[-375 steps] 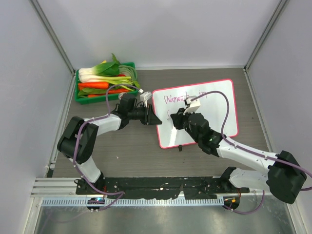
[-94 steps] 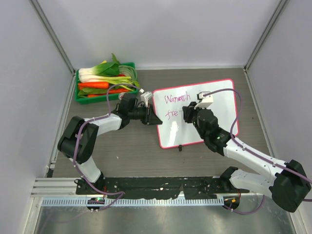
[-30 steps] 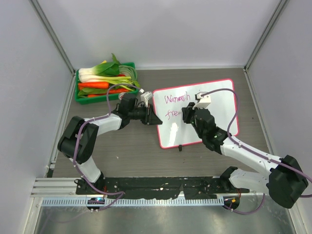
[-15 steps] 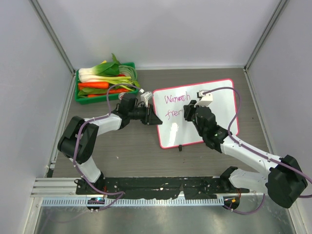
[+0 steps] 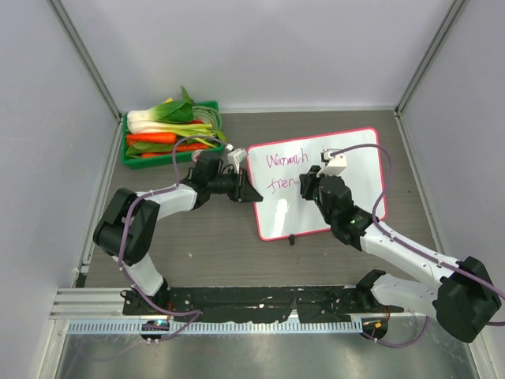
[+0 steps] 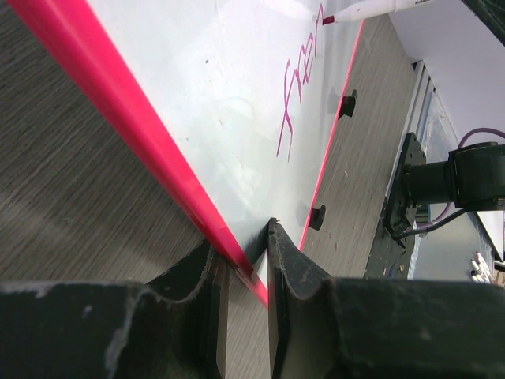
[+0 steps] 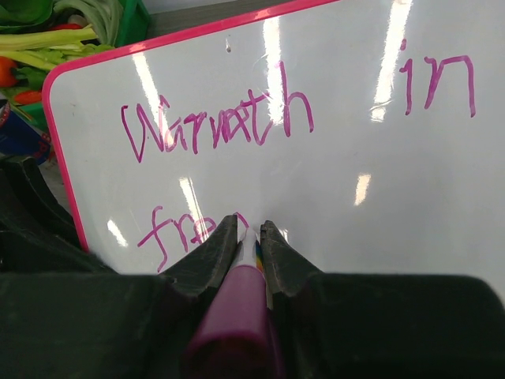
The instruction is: Write a sentence on the whiteboard
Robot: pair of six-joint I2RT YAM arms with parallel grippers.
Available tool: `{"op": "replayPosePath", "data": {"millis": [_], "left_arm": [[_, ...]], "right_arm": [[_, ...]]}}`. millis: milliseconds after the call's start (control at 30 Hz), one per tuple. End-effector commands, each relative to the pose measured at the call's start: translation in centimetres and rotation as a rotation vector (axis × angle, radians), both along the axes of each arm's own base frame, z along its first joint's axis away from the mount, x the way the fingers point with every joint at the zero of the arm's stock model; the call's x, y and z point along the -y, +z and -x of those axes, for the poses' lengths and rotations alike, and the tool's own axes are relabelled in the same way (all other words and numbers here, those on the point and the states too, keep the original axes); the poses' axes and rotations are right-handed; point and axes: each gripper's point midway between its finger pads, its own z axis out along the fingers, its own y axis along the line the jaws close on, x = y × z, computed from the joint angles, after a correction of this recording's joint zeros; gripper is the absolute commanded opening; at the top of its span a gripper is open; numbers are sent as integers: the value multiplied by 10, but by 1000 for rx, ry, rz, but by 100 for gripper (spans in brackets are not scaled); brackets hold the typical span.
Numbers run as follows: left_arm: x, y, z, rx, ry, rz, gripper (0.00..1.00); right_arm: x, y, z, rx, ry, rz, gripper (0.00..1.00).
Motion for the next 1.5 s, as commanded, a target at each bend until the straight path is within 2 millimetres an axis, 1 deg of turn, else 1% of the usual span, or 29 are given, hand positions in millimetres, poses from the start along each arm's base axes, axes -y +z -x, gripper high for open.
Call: {"op": "replayPosePath", "data": {"millis": [0,100,200,333,500,567,667,1467], "left_arm": [[-9,-44,8,5,-5,-151,0],[-10,-45,7,5,-4,-151,0],[-10,-44,7,4,-2,-152,0],[-11,-45,7,2,1,-154,0],[-11,-45,7,7,2,-155,0],[-10,-44,8,8,0,-153,0],[-10,-44,7,7,2,-153,0],[-11,-45,6,8,6,-158,0]], "right_arm": [[5,-13,6,-35,3,19,1],[5,-15,8,-43,10,21,2],[6,-12,9,-37,11,19,1],[6,4,8,-6,10,-8,1],[4,33,12,66,24,-74,1],[6,41,14,86,22,-94,1],[8,47,15,101,20,-103,1],[10,48,17,107,14,-112,1]]}}
